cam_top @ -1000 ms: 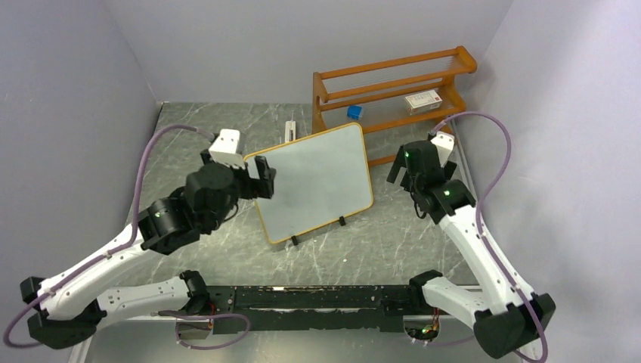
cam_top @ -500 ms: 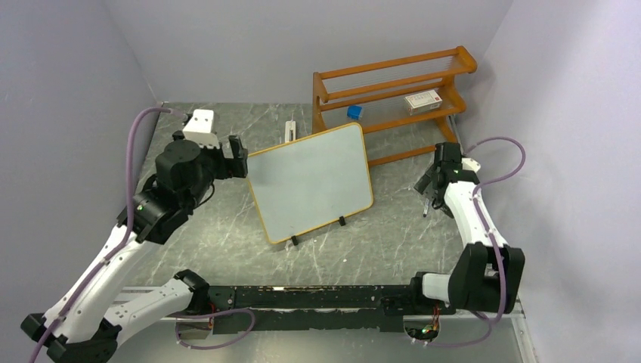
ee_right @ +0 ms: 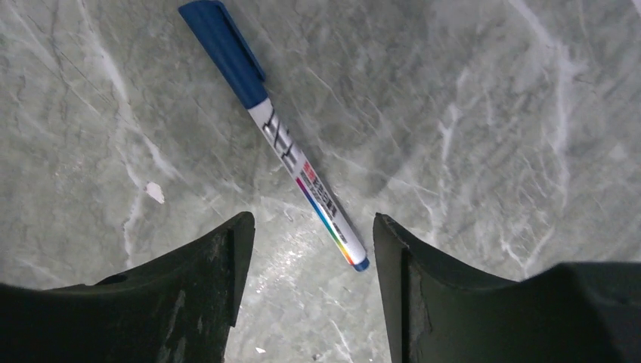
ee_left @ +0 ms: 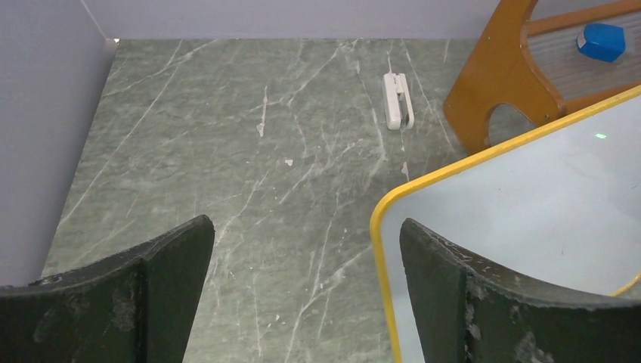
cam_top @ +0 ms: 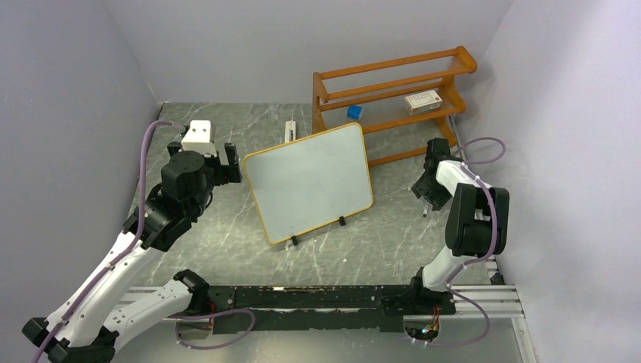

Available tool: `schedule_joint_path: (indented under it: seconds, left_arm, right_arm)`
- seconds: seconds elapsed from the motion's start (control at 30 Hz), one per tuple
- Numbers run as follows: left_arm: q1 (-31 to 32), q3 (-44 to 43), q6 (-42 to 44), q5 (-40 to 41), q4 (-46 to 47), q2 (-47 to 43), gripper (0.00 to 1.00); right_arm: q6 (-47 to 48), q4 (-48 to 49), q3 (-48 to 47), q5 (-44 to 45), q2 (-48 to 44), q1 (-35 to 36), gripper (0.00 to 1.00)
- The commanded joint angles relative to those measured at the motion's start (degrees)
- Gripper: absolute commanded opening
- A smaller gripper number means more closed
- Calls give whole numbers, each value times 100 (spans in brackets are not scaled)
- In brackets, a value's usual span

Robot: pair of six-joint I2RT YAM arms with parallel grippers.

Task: Write a sentence on the whiteboard
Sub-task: Open the whiteboard marker at the center of the board.

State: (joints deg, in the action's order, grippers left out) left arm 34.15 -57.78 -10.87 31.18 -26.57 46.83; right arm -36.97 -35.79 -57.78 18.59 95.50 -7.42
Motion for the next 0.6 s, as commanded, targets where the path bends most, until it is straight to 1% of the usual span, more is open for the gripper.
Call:
schedule_joint_path:
  seconds: [0.0, 0.13, 0.27, 0.33, 0.47, 0.57]
  left_arm:
    - [-40, 2, 111, 162, 220, -73, 95]
    - [-40, 16, 126, 94, 236, -79, 95]
    - [-36, 13, 122, 86, 246, -65, 95]
    - [-40, 21, 127, 66, 248, -64, 95]
    - [-51, 30, 127, -6, 269, -65, 94]
    - [-86, 53, 138, -116, 304, -59, 94]
  right_arm:
    - [213, 171, -177, -111, 189, -49, 59]
    - [386, 186, -133, -166, 353, -49, 45]
    - [511, 190, -104, -273, 496, -42, 34]
    - [574, 220, -71, -361, 507, -40, 30]
    - [713, 235, -47, -474, 576, -31, 24]
    - [753, 245, -37, -504, 627, -12, 16]
